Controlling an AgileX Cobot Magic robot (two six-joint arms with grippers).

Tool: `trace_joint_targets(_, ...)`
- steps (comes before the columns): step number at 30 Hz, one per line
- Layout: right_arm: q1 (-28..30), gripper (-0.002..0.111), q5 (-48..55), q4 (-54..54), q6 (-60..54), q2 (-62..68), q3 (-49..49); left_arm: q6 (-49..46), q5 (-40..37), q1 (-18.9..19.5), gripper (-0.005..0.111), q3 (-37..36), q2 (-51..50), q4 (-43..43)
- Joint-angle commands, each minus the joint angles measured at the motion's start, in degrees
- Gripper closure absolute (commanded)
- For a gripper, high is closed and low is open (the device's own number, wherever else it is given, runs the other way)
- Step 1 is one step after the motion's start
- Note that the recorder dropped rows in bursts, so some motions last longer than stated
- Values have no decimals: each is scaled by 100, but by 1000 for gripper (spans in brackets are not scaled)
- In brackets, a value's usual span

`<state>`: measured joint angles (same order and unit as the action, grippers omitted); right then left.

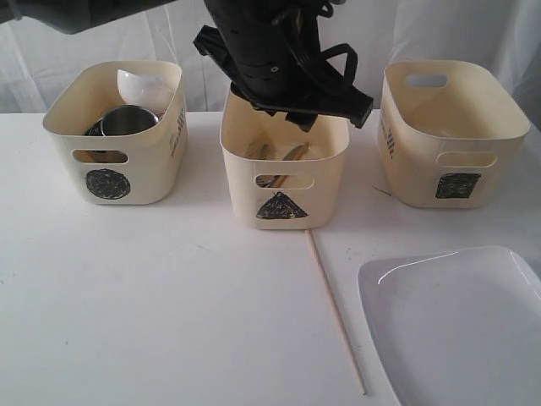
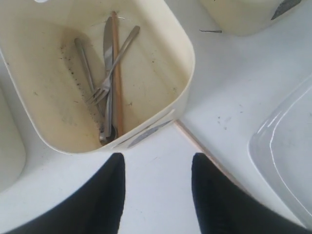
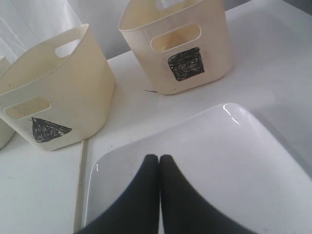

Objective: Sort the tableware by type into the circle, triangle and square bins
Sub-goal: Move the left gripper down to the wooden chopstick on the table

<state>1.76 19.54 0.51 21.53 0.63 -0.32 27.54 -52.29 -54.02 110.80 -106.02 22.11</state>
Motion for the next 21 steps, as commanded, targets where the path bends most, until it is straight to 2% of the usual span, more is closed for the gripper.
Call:
trace_joint_targets(1,-2,108,-29,-9,12,-16,32,69,-18,-62,58,-263,57,-436)
trace_joint_targets(6,-2,108,-29,-9,12,-16,32,125,77,-265,58,-758,57,-460)
trace_joint_targets(12,-2,108,-29,-9,12,-16,32,226,234,-334,58,-1158,70,-632)
trace_joint_targets(16,-2,108,-29,-9,12,-16,32,488,814,-334,58,-1532,70,-1015)
trace_joint_targets(21,-2,108,-29,-9,12,-16,32,1267,1606,-334,58,-2011,-37,-1480)
